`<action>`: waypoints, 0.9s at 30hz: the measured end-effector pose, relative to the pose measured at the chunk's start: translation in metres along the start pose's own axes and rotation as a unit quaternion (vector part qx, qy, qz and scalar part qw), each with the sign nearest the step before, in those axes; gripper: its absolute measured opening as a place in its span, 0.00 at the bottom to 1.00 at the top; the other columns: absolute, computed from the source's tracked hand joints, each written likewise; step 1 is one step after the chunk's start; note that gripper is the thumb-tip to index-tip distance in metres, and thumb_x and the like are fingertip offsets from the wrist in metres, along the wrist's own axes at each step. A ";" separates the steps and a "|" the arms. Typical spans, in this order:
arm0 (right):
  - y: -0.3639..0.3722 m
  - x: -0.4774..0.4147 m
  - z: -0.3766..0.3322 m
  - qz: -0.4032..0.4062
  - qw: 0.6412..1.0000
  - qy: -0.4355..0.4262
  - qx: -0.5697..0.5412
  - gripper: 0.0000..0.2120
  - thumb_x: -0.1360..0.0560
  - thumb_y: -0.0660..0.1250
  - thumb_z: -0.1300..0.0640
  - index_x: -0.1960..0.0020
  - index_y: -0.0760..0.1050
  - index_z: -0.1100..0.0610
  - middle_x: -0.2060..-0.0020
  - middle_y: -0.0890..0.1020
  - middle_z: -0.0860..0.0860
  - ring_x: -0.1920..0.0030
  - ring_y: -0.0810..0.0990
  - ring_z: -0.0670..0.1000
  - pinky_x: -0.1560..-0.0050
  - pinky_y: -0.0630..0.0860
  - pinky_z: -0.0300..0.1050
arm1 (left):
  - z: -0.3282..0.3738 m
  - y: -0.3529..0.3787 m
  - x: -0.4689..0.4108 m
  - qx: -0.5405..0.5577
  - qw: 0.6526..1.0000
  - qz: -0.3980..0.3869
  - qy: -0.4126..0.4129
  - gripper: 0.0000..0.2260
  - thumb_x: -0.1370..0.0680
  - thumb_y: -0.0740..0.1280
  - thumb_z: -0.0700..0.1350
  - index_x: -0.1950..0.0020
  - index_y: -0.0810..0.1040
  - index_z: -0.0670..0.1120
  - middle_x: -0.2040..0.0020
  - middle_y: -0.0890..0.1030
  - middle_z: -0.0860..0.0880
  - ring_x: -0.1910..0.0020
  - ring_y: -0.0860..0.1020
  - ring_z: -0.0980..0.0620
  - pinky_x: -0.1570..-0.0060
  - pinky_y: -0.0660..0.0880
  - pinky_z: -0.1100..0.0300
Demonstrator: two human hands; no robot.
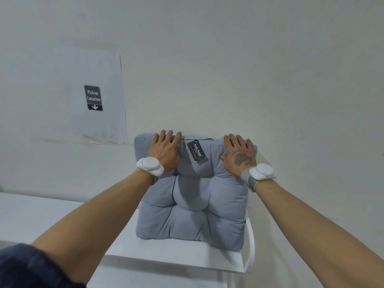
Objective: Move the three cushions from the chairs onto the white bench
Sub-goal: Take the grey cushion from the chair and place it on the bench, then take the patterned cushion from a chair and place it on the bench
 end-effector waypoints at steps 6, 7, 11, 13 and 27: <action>-0.043 0.007 -0.045 -0.009 0.999 -0.040 -0.030 0.32 0.21 0.61 0.46 0.23 0.57 0.57 0.22 0.60 0.54 0.22 0.56 0.57 0.23 0.51 0.59 | -0.008 -0.034 0.015 0.011 0.999 -0.032 0.002 0.28 0.26 0.63 0.49 0.27 0.62 0.45 0.28 0.66 0.41 0.28 0.61 0.39 0.31 0.61 0.45; -0.050 0.009 -0.059 -0.012 0.998 -0.053 -0.039 0.30 0.22 0.62 0.46 0.24 0.60 0.57 0.24 0.63 0.54 0.24 0.58 0.57 0.24 0.53 0.59 | -0.011 -0.042 0.023 0.009 1.000 -0.028 -0.001 0.26 0.27 0.63 0.48 0.29 0.65 0.45 0.31 0.69 0.42 0.31 0.64 0.40 0.34 0.64 0.46; -0.063 0.015 -0.114 -0.025 0.993 -0.105 -0.057 0.24 0.22 0.61 0.46 0.30 0.66 0.56 0.30 0.70 0.53 0.29 0.66 0.57 0.29 0.60 0.56 | -0.034 -0.058 0.053 -0.007 1.000 -0.014 -0.019 0.17 0.27 0.63 0.46 0.38 0.70 0.45 0.40 0.74 0.43 0.39 0.70 0.42 0.43 0.70 0.49; -0.064 0.018 -0.150 -0.036 0.986 -0.150 -0.069 0.25 0.22 0.62 0.45 0.30 0.67 0.57 0.31 0.71 0.54 0.30 0.68 0.57 0.31 0.64 0.55 | -0.057 -0.064 0.078 -0.034 0.998 -0.021 -0.057 0.15 0.25 0.63 0.46 0.41 0.71 0.44 0.42 0.76 0.43 0.41 0.71 0.42 0.46 0.71 0.50; -0.057 0.120 -0.348 -0.198 0.873 -0.434 -0.103 0.23 0.25 0.66 0.43 0.35 0.73 0.54 0.37 0.75 0.55 0.41 0.78 0.59 0.45 0.77 0.51 | -0.120 -0.100 0.325 -0.056 0.872 -0.309 -0.375 0.19 0.24 0.65 0.52 0.36 0.78 0.45 0.38 0.78 0.44 0.41 0.77 0.41 0.46 0.76 0.52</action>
Point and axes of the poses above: each hand's wrist, its own x-axis away from the middle knuckle, its own y-axis out of the palm, z = x × y, the point moved 2 cm from there along -x, towards the middle knuckle
